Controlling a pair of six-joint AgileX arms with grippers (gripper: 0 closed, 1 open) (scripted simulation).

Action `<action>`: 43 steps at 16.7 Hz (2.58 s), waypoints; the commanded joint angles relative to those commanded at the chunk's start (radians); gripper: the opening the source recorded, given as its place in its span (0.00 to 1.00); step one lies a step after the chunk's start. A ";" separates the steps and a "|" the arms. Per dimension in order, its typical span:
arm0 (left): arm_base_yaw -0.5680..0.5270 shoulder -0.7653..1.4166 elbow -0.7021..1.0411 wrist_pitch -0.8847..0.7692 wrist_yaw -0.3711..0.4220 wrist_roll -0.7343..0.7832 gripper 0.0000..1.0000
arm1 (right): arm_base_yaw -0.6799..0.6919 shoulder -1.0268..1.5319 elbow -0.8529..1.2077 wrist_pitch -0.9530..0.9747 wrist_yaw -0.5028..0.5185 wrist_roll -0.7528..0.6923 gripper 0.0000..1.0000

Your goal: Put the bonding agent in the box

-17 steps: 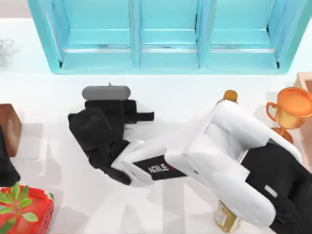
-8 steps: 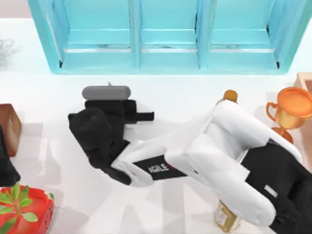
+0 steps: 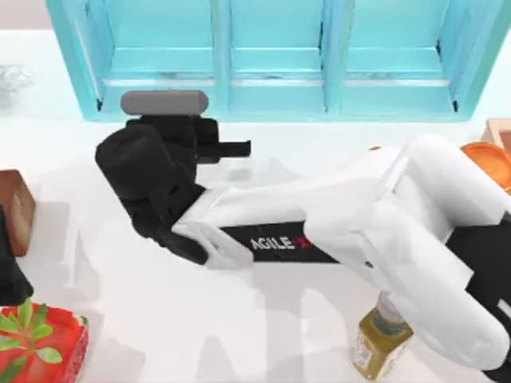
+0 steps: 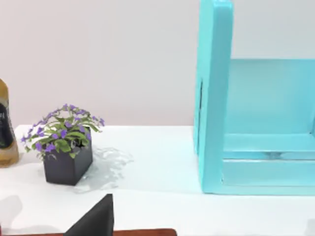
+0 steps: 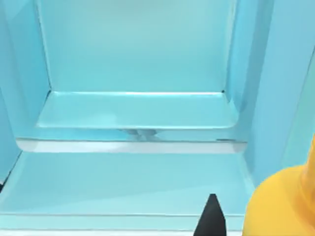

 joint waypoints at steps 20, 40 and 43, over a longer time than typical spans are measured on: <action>0.000 0.000 0.000 0.000 0.000 0.000 1.00 | -0.298 -0.417 -0.010 -0.374 -0.556 -0.678 0.00; 0.000 0.000 0.000 0.000 0.000 0.000 1.00 | -1.691 -0.561 -0.490 -1.653 -2.078 -2.426 0.00; 0.000 0.000 0.000 0.000 0.000 0.000 1.00 | -1.838 -0.507 -0.560 -1.778 -2.191 -2.542 0.00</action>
